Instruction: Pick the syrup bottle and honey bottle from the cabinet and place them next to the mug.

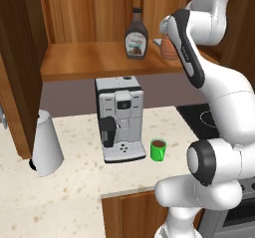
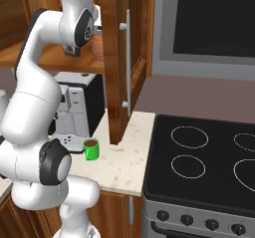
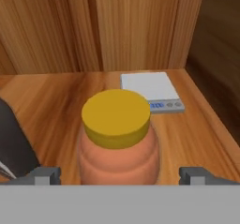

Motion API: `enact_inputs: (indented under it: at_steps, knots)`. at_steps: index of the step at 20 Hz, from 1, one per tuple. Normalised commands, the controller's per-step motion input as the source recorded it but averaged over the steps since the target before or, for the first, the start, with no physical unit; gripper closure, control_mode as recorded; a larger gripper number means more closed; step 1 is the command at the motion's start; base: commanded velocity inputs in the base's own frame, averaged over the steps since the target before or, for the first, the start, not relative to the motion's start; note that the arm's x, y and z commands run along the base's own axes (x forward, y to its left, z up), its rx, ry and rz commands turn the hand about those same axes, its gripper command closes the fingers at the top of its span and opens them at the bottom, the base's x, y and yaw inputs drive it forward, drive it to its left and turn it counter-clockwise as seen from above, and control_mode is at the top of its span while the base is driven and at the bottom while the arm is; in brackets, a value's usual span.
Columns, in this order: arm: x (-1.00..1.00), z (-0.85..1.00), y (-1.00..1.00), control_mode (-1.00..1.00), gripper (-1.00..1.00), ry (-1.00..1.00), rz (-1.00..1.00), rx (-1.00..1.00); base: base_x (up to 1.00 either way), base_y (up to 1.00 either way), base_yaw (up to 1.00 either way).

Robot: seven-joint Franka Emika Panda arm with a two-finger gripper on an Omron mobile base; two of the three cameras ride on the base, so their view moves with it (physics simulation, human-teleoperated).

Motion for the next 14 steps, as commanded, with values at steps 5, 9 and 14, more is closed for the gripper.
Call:
enact_inputs:
  at_steps: [5,9,14]
  knots:
    - [0.0,0.0,-0.18,-1.0,-1.0,-0.1,-0.01,0.0,0.0,0.0,0.0]
    - [0.0,0.0,0.0,-1.0,-1.0,-0.06,0.0,0.0,0.0,0.0,0.0]
    - [0.0,0.0,0.02,-1.0,-1.0,-0.01,0.0,0.0,0.0,0.0,0.0]
